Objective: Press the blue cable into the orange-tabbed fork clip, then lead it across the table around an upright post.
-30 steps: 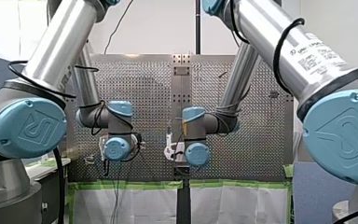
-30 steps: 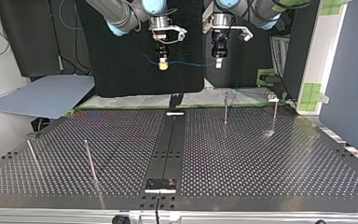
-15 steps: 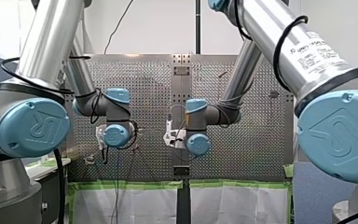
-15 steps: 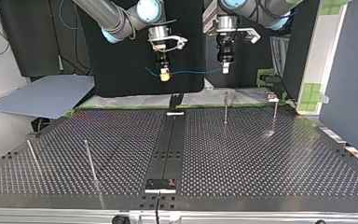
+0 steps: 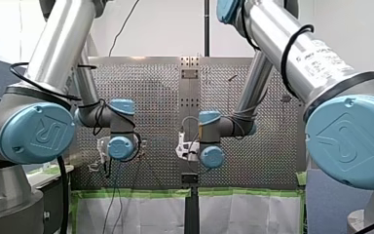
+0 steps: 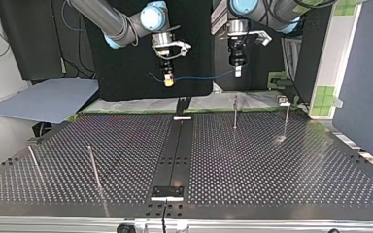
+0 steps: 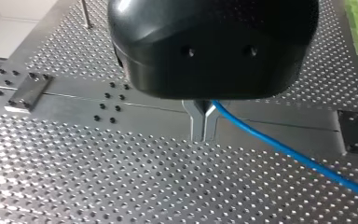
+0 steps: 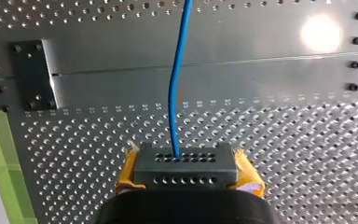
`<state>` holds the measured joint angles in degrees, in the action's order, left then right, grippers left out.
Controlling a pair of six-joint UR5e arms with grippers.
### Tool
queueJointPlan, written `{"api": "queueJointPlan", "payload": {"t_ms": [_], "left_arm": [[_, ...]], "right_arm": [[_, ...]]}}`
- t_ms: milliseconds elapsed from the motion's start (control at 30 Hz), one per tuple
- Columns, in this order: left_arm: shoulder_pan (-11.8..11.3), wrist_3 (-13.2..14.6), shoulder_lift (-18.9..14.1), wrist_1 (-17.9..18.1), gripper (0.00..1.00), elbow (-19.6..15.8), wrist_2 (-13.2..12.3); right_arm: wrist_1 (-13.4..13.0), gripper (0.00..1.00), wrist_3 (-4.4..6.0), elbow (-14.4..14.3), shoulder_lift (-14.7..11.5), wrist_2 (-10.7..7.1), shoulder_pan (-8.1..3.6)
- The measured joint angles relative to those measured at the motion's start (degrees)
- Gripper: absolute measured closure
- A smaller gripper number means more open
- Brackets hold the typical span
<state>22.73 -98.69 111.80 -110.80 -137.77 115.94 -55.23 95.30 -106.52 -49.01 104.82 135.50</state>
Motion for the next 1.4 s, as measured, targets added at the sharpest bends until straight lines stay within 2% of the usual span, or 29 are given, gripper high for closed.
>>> {"api": "queueJointPlan", "payload": {"t_ms": [300,567,767,1133,1400], "left_arm": [[-2.05,-1.99,4.31,0.79,1.00,0.61,-2.74],[-3.77,-2.73,4.87,0.73,1.00,1.54,-4.67],[-5.10,-3.36,5.86,0.76,1.00,1.96,-6.31],[-6.44,-7.89,11.82,4.12,1.00,3.99,-7.42],[-7.24,-8.96,15.61,4.19,1.00,5.37,-9.58]], "right_arm": [[0.45,1.00,0.31,2.67,1.55,-1.42,-0.69],[1.40,1.00,0.42,5.42,4.32,-1.75,-0.95],[1.44,1.00,0.46,6.19,5.16,-2.17,-1.16],[1.21,1.00,1.26,6.39,5.68,-3.20,-2.77],[1.36,1.00,1.41,8.27,9.47,-4.11,-3.69]]}}
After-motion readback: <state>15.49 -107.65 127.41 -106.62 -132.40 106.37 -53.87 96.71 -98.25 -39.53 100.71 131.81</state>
